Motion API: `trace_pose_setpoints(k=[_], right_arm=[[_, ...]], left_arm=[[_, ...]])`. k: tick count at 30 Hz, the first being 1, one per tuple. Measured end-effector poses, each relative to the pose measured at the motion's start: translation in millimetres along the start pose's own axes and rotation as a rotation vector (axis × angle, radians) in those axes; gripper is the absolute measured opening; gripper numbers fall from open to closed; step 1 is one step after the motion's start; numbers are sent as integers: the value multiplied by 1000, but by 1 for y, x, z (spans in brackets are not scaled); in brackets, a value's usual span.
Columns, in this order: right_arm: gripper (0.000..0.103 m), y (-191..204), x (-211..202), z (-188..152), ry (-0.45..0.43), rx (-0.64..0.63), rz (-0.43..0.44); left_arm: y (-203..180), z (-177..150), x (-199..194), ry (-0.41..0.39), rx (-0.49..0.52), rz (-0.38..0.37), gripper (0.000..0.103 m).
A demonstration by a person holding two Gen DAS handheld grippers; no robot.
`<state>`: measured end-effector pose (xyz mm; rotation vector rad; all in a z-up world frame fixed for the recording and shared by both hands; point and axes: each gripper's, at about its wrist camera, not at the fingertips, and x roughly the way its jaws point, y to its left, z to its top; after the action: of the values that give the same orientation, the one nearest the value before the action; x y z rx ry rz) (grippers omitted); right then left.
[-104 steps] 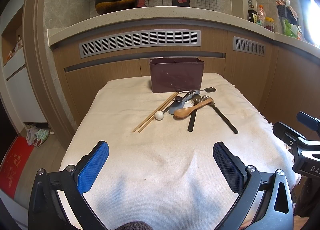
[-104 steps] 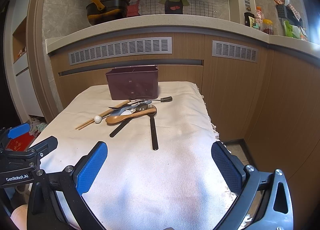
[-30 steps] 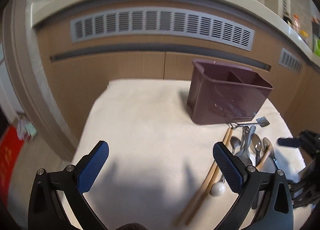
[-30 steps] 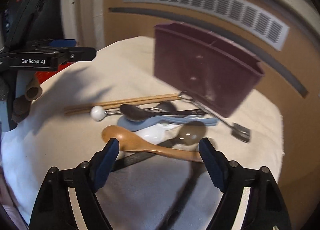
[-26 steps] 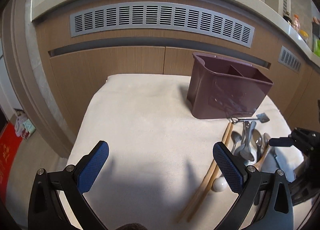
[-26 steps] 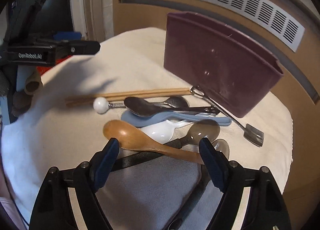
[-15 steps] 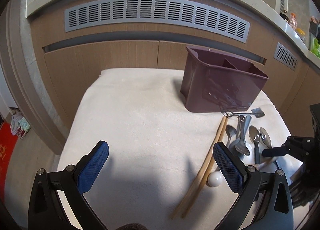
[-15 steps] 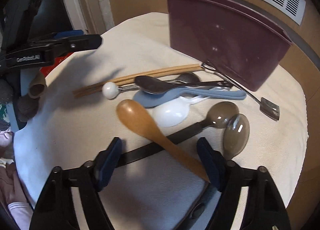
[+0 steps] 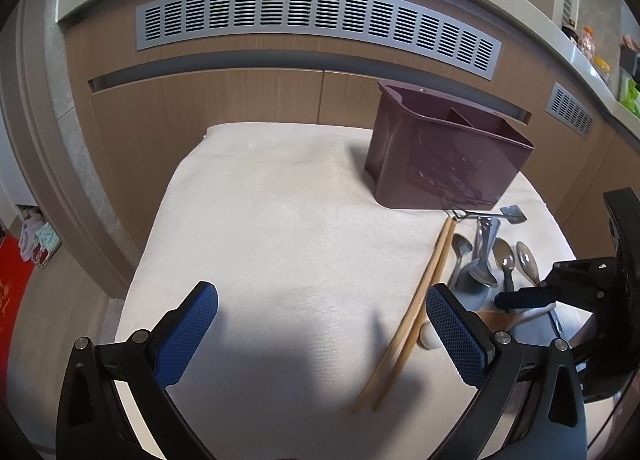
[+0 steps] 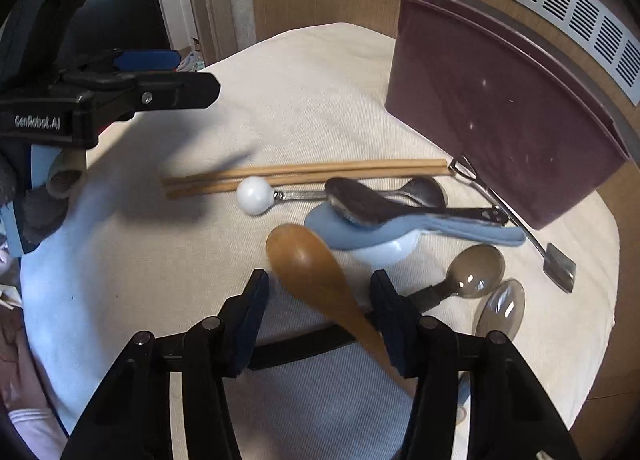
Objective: Organize utensils
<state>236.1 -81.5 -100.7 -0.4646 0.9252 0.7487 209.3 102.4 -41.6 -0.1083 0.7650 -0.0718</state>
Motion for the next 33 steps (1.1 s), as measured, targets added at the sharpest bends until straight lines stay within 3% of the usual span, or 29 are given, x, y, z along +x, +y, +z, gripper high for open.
trace_pose_setpoints(k=[4,11,16,19,21,24,26,27,30,33], right_arm=[[20,-1,-13,-15,-10,43,-12],[17,-33,-37,-49,-34,216,-70],[17,-66,-54,-87,-54,380,-102],[17,-74,-61,-100,-88,432,-129],[18,-76,-64,-105,-120,446,-138],[19,-77,-70,-115,-156,469,-139],[22,-81,-69,-112,-170,488,-143],[29,-82,-71,-113,-179,496,-149],[59,-79,-75,-110,-210,504,-203],[76,-75,-82,-108,-235,478,-271]], left_arm=[[-11,0,0,-6,21,-11,103],[-34,4,-2,-12,74,-51,103],[-60,6,1,-27,147,-118,103],[-84,3,8,-30,242,-83,103],[-94,2,13,-6,252,-92,103],[-100,2,19,20,210,-204,102],[-106,1,19,-8,211,-209,95],[-110,0,21,-12,220,-210,85],[-114,0,33,18,203,-222,72],[-116,-4,43,33,197,-205,58]])
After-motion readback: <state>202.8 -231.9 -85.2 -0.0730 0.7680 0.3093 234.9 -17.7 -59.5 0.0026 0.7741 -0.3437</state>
